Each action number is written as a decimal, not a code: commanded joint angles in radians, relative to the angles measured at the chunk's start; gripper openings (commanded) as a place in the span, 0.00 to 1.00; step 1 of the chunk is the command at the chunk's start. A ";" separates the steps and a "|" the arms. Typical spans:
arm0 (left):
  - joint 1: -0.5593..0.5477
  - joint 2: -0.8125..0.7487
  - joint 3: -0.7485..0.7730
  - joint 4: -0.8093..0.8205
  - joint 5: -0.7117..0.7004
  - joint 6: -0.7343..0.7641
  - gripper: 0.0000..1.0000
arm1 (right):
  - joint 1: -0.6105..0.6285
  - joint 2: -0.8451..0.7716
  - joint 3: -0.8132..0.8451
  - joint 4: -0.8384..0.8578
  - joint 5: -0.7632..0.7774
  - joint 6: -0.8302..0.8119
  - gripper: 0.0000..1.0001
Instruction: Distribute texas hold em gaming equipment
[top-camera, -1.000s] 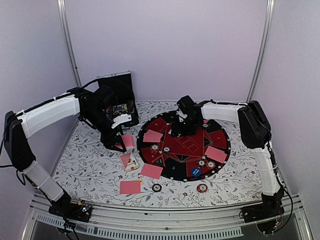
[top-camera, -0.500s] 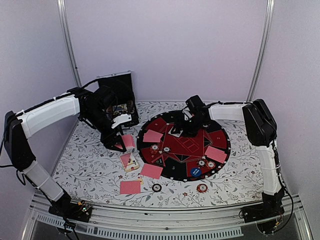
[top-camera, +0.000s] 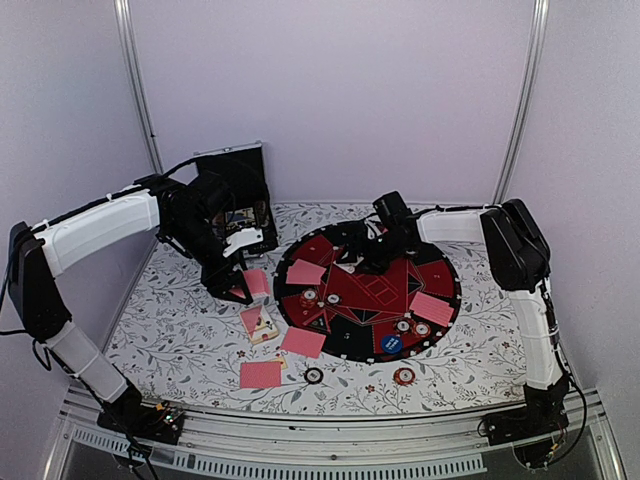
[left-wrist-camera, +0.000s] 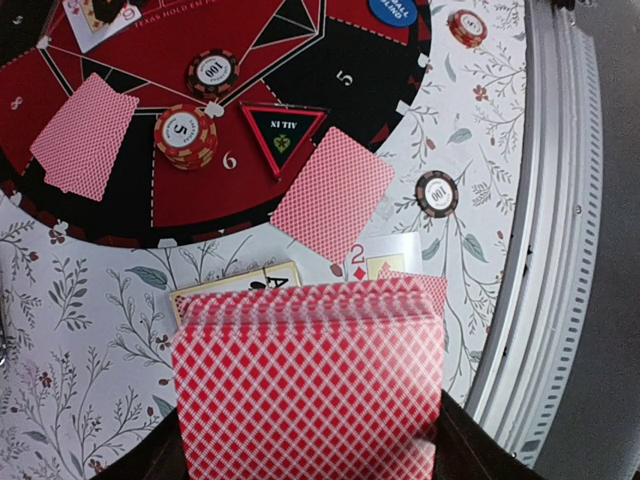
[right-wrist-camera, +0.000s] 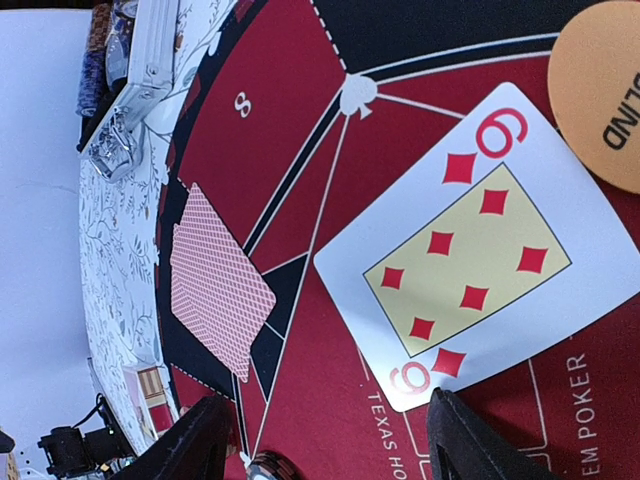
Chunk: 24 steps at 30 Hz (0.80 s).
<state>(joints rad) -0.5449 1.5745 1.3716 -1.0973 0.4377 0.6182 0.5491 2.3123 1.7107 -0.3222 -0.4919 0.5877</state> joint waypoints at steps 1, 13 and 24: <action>0.011 -0.014 -0.003 0.002 0.020 0.008 0.00 | -0.010 0.036 0.024 -0.004 -0.022 0.025 0.71; 0.009 -0.002 0.015 0.002 0.025 0.004 0.00 | 0.029 -0.251 -0.181 0.180 -0.131 0.099 0.82; 0.010 0.000 0.035 0.003 0.022 -0.002 0.00 | 0.199 -0.299 -0.270 0.425 -0.323 0.293 0.85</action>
<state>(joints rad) -0.5446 1.5749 1.3720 -1.0973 0.4381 0.6174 0.6857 2.0064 1.4517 0.0109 -0.7280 0.8001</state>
